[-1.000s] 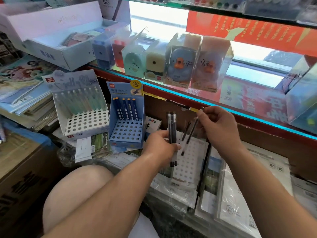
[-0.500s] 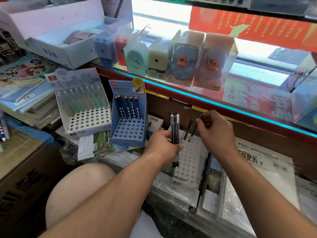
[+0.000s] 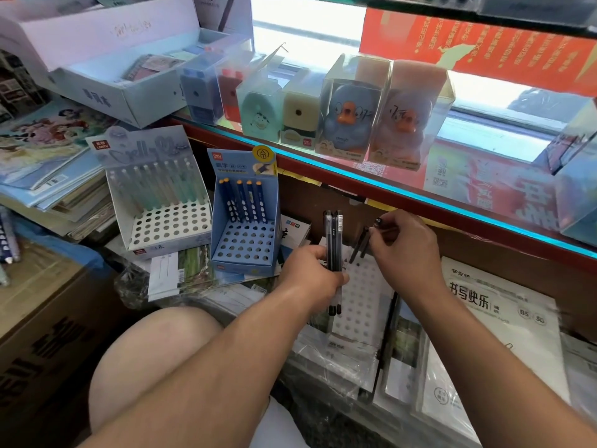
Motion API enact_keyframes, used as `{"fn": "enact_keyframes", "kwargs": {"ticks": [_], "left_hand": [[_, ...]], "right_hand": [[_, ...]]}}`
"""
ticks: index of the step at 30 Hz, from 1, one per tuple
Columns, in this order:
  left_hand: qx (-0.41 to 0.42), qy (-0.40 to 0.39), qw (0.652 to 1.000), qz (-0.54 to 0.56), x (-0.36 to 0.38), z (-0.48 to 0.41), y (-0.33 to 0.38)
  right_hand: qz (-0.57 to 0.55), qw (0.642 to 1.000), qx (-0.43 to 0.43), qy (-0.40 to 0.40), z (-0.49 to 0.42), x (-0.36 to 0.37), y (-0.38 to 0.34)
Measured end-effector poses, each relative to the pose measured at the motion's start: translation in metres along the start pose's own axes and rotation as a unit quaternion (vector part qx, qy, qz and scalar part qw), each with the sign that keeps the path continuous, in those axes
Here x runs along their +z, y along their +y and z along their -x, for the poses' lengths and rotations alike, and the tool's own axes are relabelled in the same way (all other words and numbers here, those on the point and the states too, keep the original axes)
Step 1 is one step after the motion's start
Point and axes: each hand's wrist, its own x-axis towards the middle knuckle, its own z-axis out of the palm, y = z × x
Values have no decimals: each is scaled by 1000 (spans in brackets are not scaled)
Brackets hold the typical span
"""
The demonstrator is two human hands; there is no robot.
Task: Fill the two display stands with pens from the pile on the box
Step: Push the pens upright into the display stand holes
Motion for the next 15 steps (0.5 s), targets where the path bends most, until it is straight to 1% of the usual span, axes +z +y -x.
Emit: {"fn": "enact_keyframes", "kwargs": {"ticks": [6, 15], "left_hand": [[-4, -3, 1000, -1, 0, 0, -1], [-4, -7, 1000, 3, 0, 0, 0]], "right_hand": [[5, 1000, -6, 14, 5, 6, 0], [-13, 1000, 21, -5, 4, 3, -8]]}}
